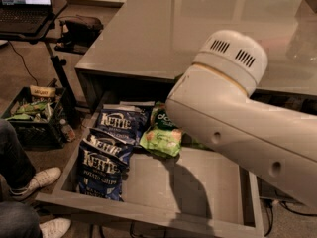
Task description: Pick green rice chip bag from top drawer and place on counter
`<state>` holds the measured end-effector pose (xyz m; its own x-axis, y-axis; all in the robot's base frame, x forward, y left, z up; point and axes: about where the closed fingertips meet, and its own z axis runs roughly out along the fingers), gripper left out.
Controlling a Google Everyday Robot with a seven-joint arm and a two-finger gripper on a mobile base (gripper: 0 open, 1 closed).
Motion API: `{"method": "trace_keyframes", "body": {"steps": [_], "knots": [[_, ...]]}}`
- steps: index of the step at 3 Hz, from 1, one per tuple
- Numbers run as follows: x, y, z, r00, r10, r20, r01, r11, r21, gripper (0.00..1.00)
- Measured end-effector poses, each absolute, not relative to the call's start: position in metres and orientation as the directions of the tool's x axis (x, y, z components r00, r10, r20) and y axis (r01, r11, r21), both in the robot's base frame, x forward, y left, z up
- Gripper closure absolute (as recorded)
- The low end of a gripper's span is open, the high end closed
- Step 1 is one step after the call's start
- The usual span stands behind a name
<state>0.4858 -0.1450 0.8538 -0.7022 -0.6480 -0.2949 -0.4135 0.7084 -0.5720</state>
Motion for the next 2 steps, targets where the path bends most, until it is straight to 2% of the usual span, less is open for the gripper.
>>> {"method": "trace_keyframes", "body": {"steps": [2], "knots": [[0.52, -0.176, 0.916, -0.705, -0.624, -0.338, -0.308, 0.698, -0.647, 1.0]]}}
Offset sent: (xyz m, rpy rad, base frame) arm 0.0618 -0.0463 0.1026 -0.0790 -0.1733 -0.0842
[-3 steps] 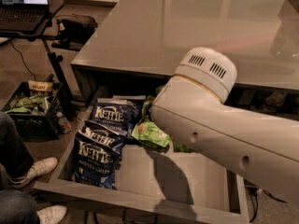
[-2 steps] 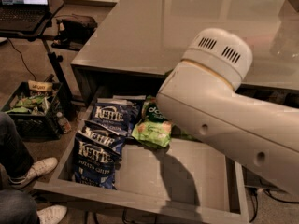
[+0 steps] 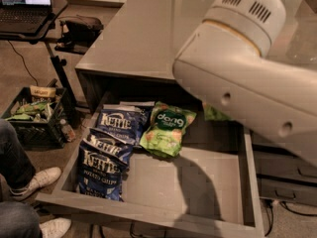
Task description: Pick green rice chip bag from top drawer and place on counter
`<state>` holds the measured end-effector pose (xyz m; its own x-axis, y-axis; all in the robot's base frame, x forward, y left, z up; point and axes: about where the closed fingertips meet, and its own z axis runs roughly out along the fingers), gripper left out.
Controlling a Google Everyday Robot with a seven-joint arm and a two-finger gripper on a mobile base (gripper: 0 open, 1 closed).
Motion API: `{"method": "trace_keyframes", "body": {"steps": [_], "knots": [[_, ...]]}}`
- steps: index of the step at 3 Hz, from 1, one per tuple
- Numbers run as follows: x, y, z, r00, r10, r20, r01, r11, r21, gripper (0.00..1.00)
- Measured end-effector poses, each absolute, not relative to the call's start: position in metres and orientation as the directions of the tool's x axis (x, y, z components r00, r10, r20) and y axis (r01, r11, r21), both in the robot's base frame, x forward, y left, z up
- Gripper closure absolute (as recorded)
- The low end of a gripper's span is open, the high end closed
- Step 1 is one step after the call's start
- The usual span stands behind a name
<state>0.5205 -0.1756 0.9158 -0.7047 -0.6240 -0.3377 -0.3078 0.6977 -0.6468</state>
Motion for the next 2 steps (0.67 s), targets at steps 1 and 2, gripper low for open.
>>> {"method": "trace_keyframes", "body": {"steps": [1, 2], "knots": [[0.55, -0.182, 0.939, -0.697, -0.627, -0.349, -0.286, 0.688, -0.667, 1.0], [0.585, -0.185, 0.965, -0.687, -0.627, -0.368, -0.263, 0.686, -0.679, 1.0]]}}
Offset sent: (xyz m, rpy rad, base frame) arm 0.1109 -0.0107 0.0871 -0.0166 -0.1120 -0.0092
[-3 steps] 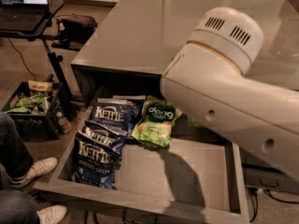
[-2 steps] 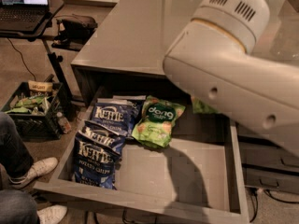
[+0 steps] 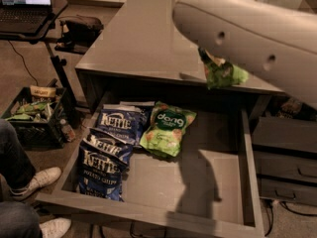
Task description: Pick green rice chip bag from top drawer and place on counter
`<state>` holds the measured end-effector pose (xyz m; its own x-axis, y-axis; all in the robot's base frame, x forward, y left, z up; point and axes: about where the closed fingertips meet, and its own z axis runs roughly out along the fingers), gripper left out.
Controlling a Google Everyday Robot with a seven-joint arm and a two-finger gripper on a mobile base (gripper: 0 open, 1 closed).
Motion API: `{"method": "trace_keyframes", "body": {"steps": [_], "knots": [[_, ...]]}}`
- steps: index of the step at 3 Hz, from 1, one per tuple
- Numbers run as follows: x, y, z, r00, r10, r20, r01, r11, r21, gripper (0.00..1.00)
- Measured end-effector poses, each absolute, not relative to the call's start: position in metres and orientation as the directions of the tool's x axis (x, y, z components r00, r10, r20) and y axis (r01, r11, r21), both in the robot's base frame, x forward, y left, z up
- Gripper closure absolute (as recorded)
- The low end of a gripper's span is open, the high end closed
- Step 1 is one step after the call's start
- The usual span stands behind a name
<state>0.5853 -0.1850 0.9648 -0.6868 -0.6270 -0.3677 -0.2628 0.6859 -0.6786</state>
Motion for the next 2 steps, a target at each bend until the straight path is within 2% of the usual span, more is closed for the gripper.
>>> {"method": "trace_keyframes", "body": {"steps": [2], "knots": [[0.664, -0.18, 1.006, -0.681, -0.625, -0.38, -0.244, 0.684, -0.687, 1.0]]}}
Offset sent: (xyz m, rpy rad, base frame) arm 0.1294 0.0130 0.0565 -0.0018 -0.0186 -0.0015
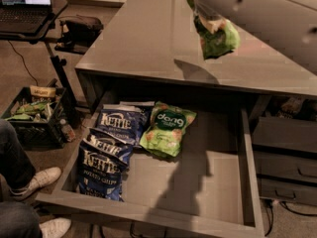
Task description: Pick green rice chip bag from top drawer and place on counter
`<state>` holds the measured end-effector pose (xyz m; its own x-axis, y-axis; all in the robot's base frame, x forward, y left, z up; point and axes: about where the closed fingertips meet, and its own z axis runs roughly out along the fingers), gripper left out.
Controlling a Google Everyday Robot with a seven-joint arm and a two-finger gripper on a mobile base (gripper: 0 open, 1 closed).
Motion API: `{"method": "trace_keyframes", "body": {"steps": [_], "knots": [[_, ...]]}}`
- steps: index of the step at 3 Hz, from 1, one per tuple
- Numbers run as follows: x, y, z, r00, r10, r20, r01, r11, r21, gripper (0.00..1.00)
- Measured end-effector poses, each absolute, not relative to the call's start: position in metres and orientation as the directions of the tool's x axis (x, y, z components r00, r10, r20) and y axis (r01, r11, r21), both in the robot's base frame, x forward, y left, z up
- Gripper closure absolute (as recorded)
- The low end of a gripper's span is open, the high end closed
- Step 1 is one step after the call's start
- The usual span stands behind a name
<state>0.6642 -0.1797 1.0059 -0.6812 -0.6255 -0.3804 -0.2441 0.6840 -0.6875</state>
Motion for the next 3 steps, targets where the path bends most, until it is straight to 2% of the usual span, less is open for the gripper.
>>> {"method": "trace_keyframes", "body": {"steps": [1, 3], "knots": [[0.699, -0.171, 0.995, -0.685, -0.636, -0.356, -0.28, 0.68, -0.678, 1.0], [0.744, -0.136, 0.935, -0.665, -0.686, -0.295, -0.427, 0.674, -0.603, 1.0]]}}
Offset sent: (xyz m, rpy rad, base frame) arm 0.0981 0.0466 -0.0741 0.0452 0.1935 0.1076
